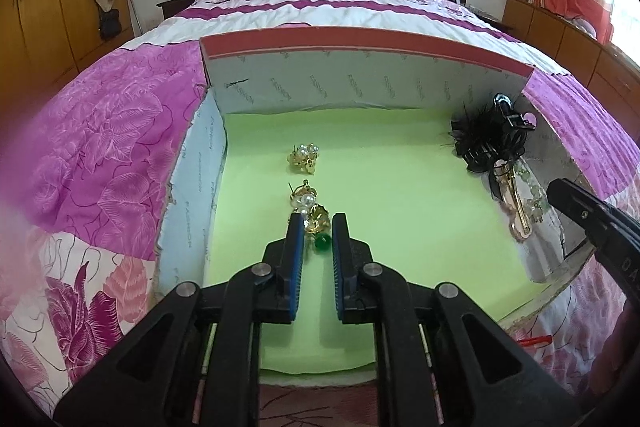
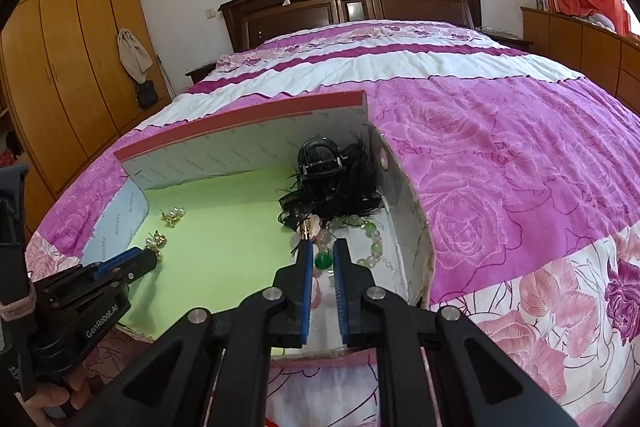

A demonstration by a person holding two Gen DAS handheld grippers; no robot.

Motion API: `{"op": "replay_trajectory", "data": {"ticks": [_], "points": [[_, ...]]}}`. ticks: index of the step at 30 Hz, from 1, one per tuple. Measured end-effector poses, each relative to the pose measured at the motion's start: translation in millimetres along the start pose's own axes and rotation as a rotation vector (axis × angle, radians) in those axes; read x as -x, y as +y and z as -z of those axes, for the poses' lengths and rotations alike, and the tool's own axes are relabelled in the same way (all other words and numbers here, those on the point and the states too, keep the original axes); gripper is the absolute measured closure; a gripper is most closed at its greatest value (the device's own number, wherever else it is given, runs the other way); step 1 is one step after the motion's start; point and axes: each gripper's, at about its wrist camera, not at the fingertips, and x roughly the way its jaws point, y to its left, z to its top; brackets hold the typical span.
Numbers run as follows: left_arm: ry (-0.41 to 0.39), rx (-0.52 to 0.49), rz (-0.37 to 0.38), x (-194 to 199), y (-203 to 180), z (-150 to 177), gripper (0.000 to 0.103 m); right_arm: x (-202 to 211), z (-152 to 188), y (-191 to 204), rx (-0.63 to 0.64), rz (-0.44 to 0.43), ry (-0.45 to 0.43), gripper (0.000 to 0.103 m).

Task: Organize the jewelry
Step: 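Carry both green bead earrings into the box and open both tools, then withdraw both open tools from the box toward the rainbow bracelets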

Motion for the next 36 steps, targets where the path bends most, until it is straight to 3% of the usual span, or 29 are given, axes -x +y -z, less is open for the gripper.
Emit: {"op": "replay_trajectory", "data": {"ticks": [6, 9, 22, 27, 36], "points": [[0.0, 0.006, 0.018, 6, 1, 1, 0.085, 5, 0, 0, -0.017, -0.044, -0.021, 0.072], [-0.006, 0.003, 0.029, 13, -1, 1, 0.084, 12, -1, -1, -0.039, -0.078, -0.043, 0.062], [-0.08, -0.021, 0.075, 68, -5, -5, 0.082, 67, -7, -3, -0.081, -0.177, -0.134, 0.054], [-0.065, -0.018, 0.102, 81, -5, 0, 0.081, 89, -7, -5, -0.111, -0.214, -0.123, 0.054], [0.024, -0.025, 0.132, 78, -8, 19, 0.08, 127, 5, -13, -0.089, -0.177, -0.116, 0.053]]}}
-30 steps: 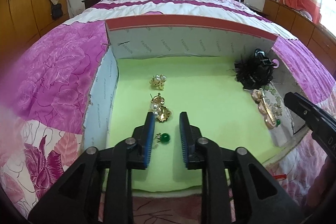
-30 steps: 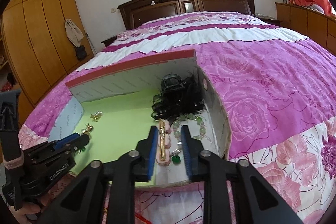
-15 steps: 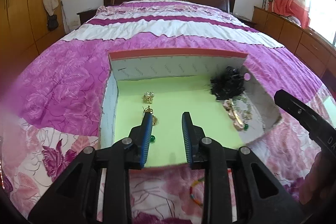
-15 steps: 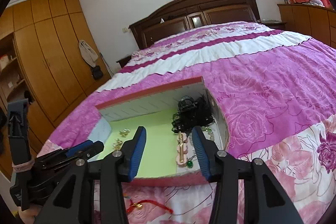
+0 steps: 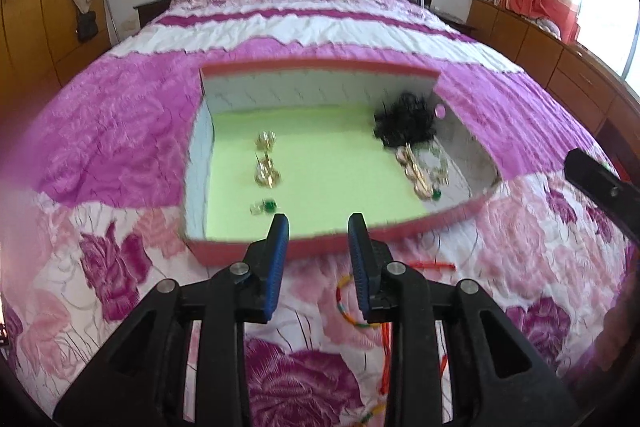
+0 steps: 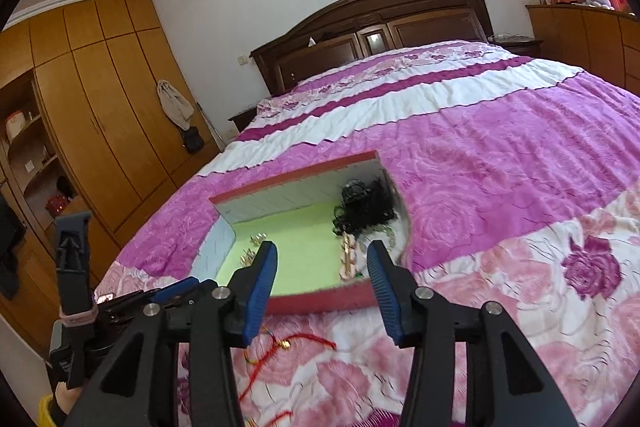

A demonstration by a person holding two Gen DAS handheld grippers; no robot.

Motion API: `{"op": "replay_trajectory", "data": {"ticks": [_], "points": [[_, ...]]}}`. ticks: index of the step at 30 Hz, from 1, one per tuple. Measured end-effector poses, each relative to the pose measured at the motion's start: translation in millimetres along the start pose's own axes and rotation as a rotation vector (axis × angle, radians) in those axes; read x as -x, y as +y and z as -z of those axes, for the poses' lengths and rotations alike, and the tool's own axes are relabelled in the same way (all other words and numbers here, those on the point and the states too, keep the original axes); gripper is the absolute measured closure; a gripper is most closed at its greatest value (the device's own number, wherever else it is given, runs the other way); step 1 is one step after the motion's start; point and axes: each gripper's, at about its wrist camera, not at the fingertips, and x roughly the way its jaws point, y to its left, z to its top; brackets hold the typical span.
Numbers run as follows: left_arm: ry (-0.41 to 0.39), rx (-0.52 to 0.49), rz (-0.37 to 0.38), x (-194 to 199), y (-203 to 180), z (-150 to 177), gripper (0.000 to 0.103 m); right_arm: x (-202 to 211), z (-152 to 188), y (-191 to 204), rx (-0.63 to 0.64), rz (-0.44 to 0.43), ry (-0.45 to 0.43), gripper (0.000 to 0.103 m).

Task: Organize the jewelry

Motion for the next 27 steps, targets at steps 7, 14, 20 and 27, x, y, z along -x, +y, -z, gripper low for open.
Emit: {"op": "replay_trajectory", "data": {"ticks": [7, 14, 20, 27], "points": [[0.079, -0.019, 0.014, -19, -9, 13, 0.08, 13, 17, -13, -0.014, 0.04, 0.053, 0.051], [0.151, -0.023, 0.009, -43, -10, 26, 0.081, 11, 38, -27, -0.044, 0.062, 0.114, 0.051], [0.151, -0.04, 0.002, -50, -11, 30, 0.083, 2, 49, -33, -0.067, 0.063, 0.153, 0.051], [0.141, -0.045, 0.041, -45, -13, 31, 0.103, -1, 55, -26, -0.06, 0.058, 0.175, 0.051]]}}
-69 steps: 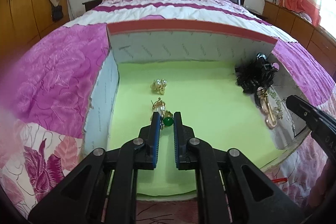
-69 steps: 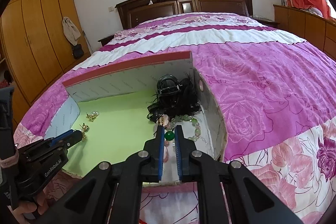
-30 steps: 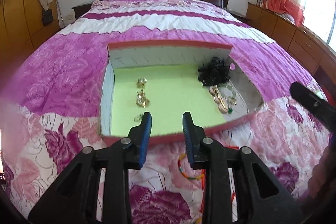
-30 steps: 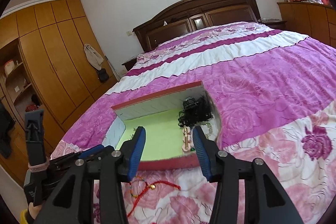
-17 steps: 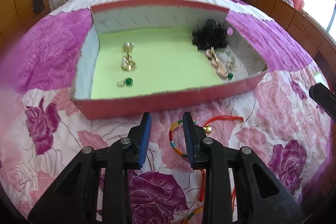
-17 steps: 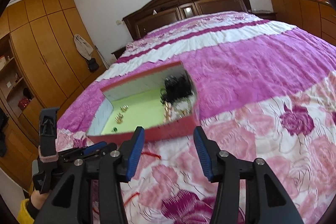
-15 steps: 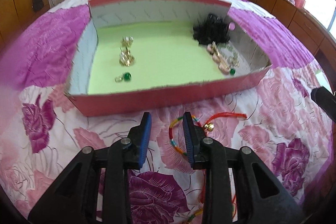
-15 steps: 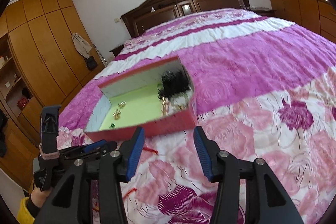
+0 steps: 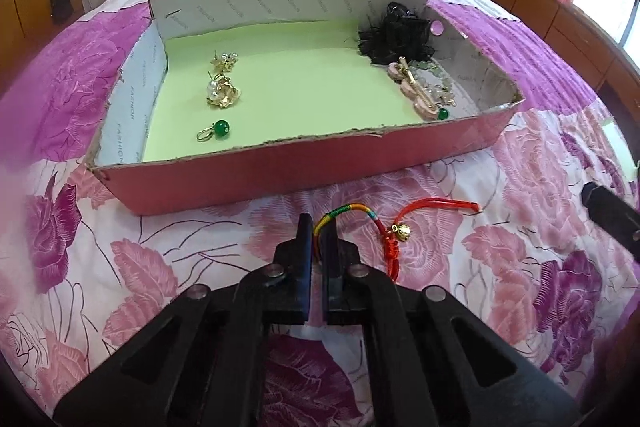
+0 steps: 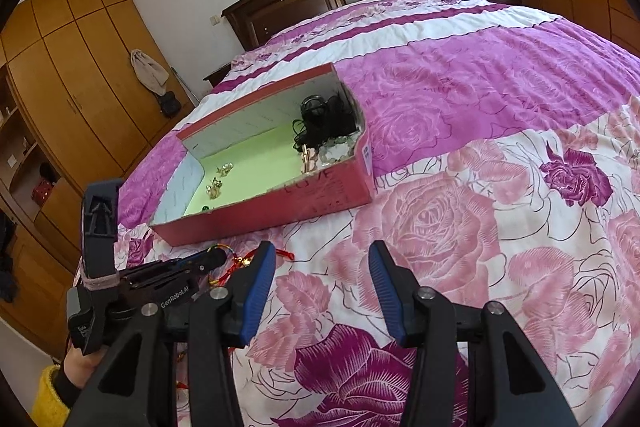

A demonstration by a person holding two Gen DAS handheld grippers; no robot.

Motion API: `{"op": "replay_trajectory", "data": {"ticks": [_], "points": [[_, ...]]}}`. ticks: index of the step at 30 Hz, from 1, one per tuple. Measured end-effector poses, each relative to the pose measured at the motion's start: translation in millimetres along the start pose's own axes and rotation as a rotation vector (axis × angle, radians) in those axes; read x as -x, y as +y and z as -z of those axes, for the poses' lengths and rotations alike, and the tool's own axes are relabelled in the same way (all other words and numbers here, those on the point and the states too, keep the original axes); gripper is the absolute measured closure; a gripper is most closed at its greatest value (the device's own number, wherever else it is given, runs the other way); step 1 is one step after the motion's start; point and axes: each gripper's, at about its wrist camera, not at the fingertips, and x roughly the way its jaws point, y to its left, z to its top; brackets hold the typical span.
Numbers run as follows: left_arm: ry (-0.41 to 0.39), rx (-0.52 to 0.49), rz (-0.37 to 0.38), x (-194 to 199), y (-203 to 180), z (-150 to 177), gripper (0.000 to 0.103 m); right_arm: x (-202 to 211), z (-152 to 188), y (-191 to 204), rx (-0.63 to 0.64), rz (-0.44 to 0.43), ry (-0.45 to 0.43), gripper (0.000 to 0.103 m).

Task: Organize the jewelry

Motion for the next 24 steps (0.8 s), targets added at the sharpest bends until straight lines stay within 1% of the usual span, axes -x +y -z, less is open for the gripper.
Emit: {"op": "replay_trajectory", "data": {"ticks": [3, 6, 11, 18, 24], "points": [[-0.011, 0.021, 0.027, 10, 3, 1, 0.103, 0, 1, 5, 0.005, 0.001, 0.011, 0.051], [-0.023, 0.04, 0.035, 22, 9, 2, 0.103, 1, 4, 12, 0.007, -0.007, 0.025, 0.051], [-0.031, 0.071, 0.015, 42, 23, 7, 0.103, 0, 11, 27, 0.029, -0.012, 0.058, 0.051], [-0.052, 0.124, -0.036, 55, 49, 14, 0.103, -7, 27, 51, 0.065, -0.024, 0.131, 0.051], [-0.056, 0.153, -0.032, 58, 64, 21, 0.103, -19, 46, 72, 0.114, -0.019, 0.219, 0.051]]}}
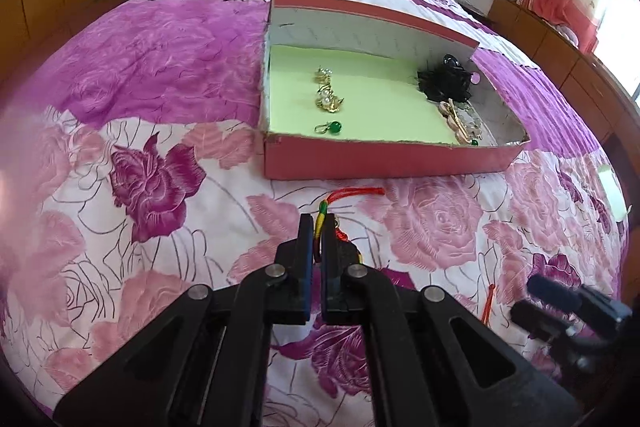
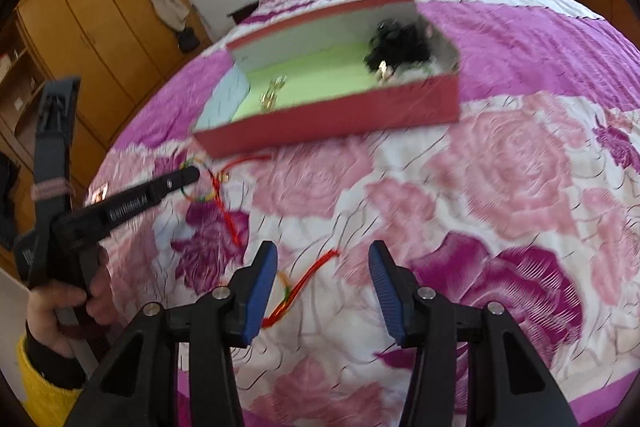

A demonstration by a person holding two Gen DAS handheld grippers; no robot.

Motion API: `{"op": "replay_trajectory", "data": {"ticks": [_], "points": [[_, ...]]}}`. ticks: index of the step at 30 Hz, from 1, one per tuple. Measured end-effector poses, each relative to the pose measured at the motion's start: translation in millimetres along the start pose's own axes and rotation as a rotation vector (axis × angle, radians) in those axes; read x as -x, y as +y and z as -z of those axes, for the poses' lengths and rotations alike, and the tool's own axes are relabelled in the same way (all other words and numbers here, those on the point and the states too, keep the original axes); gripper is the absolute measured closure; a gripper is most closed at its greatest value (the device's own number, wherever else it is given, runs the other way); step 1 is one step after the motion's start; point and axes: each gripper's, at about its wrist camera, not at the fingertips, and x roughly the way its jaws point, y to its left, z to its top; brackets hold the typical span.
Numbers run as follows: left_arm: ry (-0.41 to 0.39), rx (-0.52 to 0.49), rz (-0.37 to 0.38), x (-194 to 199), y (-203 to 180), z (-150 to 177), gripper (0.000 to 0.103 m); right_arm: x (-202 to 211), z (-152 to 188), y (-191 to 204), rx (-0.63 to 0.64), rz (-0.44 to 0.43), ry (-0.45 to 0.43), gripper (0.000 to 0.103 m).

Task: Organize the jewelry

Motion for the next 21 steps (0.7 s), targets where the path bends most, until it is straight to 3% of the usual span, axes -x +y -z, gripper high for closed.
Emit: {"op": "replay_trajectory", "data": {"ticks": [7, 10, 13, 15, 21], "points": [[0.015, 0.019, 0.024, -4, 7, 7, 0.103, -23, 14, 19, 0.05, 0.006, 0.105, 0.055], [0.014, 0.026, 0.034, -4, 8, 9, 0.103, -34, 18, 26, 0.076, 0.033, 0.136, 0.061], [0.014, 0.027, 0.038, -4, 9, 10, 0.103, -42, 20, 30, 0.101, 0.062, 0.144, 0.071], [0.015, 0.027, 0.04, -5, 10, 10, 0.103, -44, 21, 31, 0.112, 0.091, 0.14, 0.09], [0.011, 0.02, 0.036, -3, 7, 10, 0.103, -40, 17, 22, 0.071, 0.085, 0.117, 0.097]]}}
